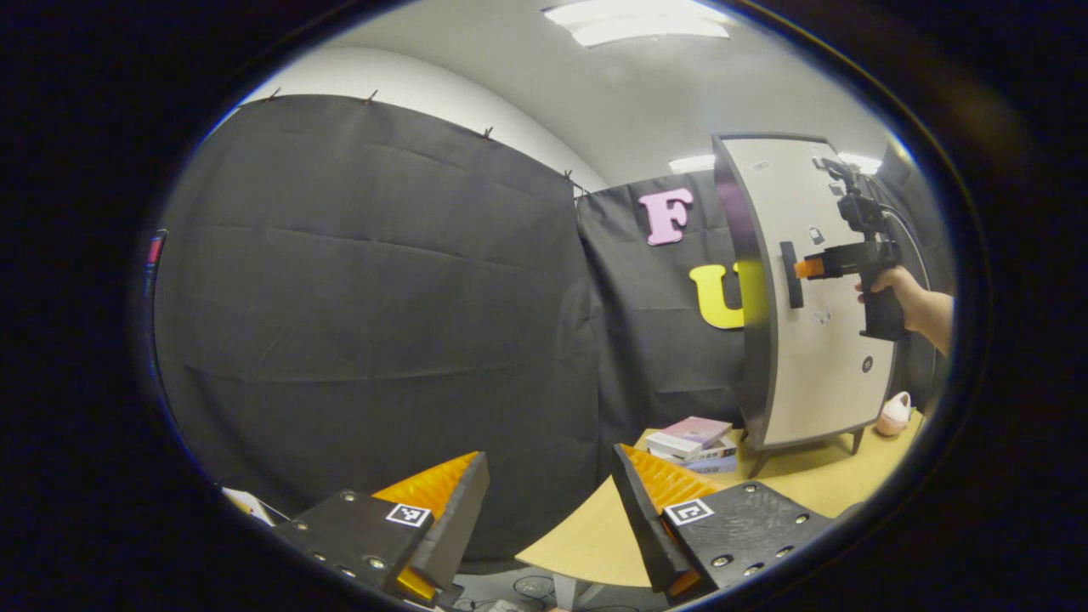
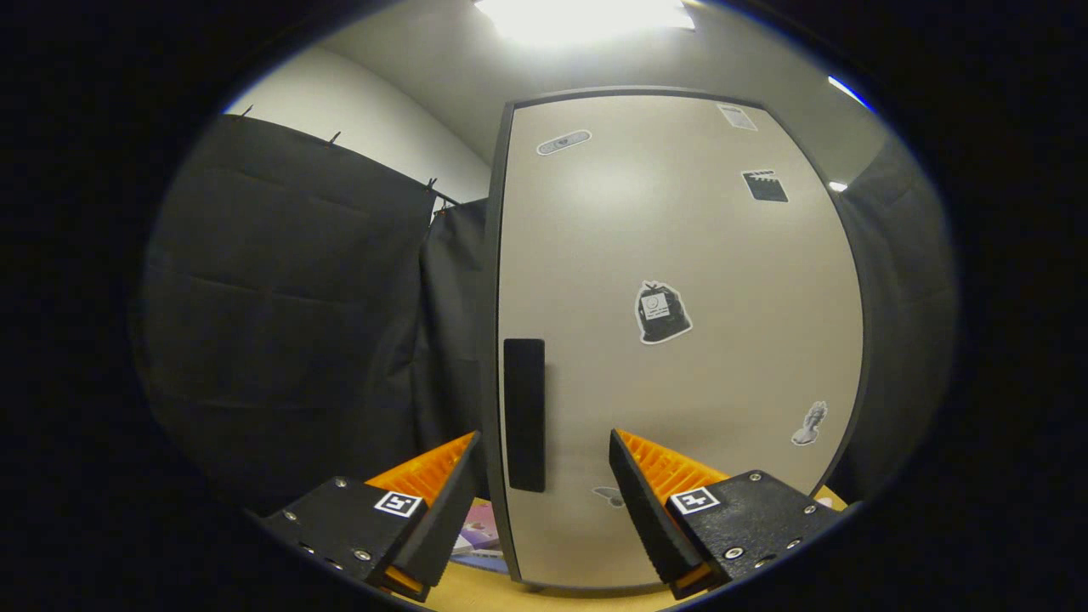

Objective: Open the cabinet door with the right hand, grasp the bottle in the cabinet with the left hand and place it on the coaster, then close the cabinet door with the right hand.

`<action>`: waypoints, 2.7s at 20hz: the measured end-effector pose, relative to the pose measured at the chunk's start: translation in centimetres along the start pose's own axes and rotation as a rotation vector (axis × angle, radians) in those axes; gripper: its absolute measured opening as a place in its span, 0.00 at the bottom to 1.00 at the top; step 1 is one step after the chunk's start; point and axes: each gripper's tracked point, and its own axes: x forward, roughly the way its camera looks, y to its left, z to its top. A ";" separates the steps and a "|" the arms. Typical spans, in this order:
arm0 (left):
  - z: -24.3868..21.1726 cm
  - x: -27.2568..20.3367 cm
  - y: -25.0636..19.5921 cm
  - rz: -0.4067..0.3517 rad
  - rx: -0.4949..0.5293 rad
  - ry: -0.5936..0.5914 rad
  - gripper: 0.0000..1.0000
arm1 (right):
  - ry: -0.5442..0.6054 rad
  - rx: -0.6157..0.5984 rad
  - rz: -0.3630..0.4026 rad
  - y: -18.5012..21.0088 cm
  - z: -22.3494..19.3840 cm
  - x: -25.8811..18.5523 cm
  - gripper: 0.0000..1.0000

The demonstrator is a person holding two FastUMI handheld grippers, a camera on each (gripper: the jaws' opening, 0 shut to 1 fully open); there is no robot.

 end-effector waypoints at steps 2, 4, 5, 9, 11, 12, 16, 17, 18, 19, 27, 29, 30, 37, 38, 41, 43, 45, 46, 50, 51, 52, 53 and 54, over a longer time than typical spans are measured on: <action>0.0 0.0 1.0 0.013 0.002 0.001 0.83 | 0.017 0.001 -0.006 0.5 -0.1 1.2 0.85; -0.1 0.1 1.8 0.027 0.006 0.002 0.84 | 0.040 0.000 -0.003 1.1 -0.3 2.5 0.78; -0.2 0.0 2.2 0.032 0.006 0.003 0.84 | 0.048 -0.003 -0.004 1.3 -0.4 3.0 0.72; -0.5 0.3 3.1 0.045 -0.012 0.010 0.87 | 0.105 -0.058 -0.062 1.0 -1.5 4.5 0.55; -0.9 0.8 3.3 0.052 -0.019 0.016 0.87 | 0.126 -0.054 -0.101 0.7 -2.0 4.8 0.44; -1.1 1.0 3.4 0.055 -0.019 0.020 0.84 | 0.125 -0.042 -0.113 0.7 -1.9 4.9 0.39; -1.1 1.6 3.1 0.039 -0.033 0.025 0.87 | 0.143 -0.001 -0.120 0.7 -1.9 4.8 0.24; -1.2 1.7 2.9 0.031 -0.036 0.025 0.87 | 0.143 -0.006 -0.117 0.7 -2.1 4.7 0.18; -1.0 1.9 2.6 0.021 -0.038 0.022 0.87 | 0.144 -0.012 -0.111 0.7 -2.0 4.5 0.18; -0.8 2.1 2.0 0.011 -0.038 0.016 0.87 | 0.147 -0.011 -0.102 0.8 -2.1 4.4 0.17; 0.0 3.2 -1.3 -0.064 -0.036 -0.007 0.87 | 0.145 0.012 -0.008 0.9 -1.7 2.6 0.17; 0.4 3.2 -2.4 -0.078 -0.031 -0.014 0.87 | 0.144 0.011 0.014 0.9 -1.6 2.2 0.17; 0.7 3.2 -2.8 -0.084 -0.027 -0.019 0.87 | 0.144 0.009 0.025 0.8 -1.6 2.0 0.17; 2.1 3.6 -7.5 -0.144 -0.030 -0.037 0.87 | 0.154 0.002 0.108 0.4 -1.8 1.1 0.17; 2.2 3.5 -8.3 -0.152 -0.029 -0.043 0.87 | 0.154 0.002 0.116 0.3 -1.8 1.0 0.17; 3.0 3.4 -10.1 -0.171 -0.026 -0.058 0.83 | 0.154 0.000 0.138 -0.1 -1.9 0.6 0.17; 3.2 3.3 -11.3 -0.186 -0.031 -0.060 0.83 | 0.157 -0.003 0.151 -0.3 -1.9 0.2 0.17; 3.3 3.2 -12.6 -0.203 -0.037 -0.060 0.86 | 0.159 0.004 0.166 -0.6 -1.9 -0.2 0.17; 3.4 3.1 -13.3 -0.211 -0.038 -0.061 0.85 | 0.158 0.007 0.173 -0.7 -1.9 -0.4 0.17; 3.8 2.7 -15.8 -0.241 -0.032 -0.070 0.83 | 0.157 0.014 0.193 -1.3 -1.8 -1.3 0.17; 4.0 2.6 -16.5 -0.249 -0.033 -0.072 0.87 | 0.158 0.017 0.197 -1.5 -1.8 -1.4 0.17; 4.1 2.6 -17.1 -0.258 -0.033 -0.074 0.87 | 0.158 0.018 0.199 -1.6 -1.7 -1.6 0.17; 4.3 2.5 -17.8 -0.266 -0.031 -0.077 0.87 | 0.156 0.017 0.202 -1.9 -1.7 -1.7 0.17; 4.4 2.2 -18.5 -0.275 -0.030 -0.080 0.87 | 0.155 0.016 0.204 -2.1 -1.6 -2.0 0.17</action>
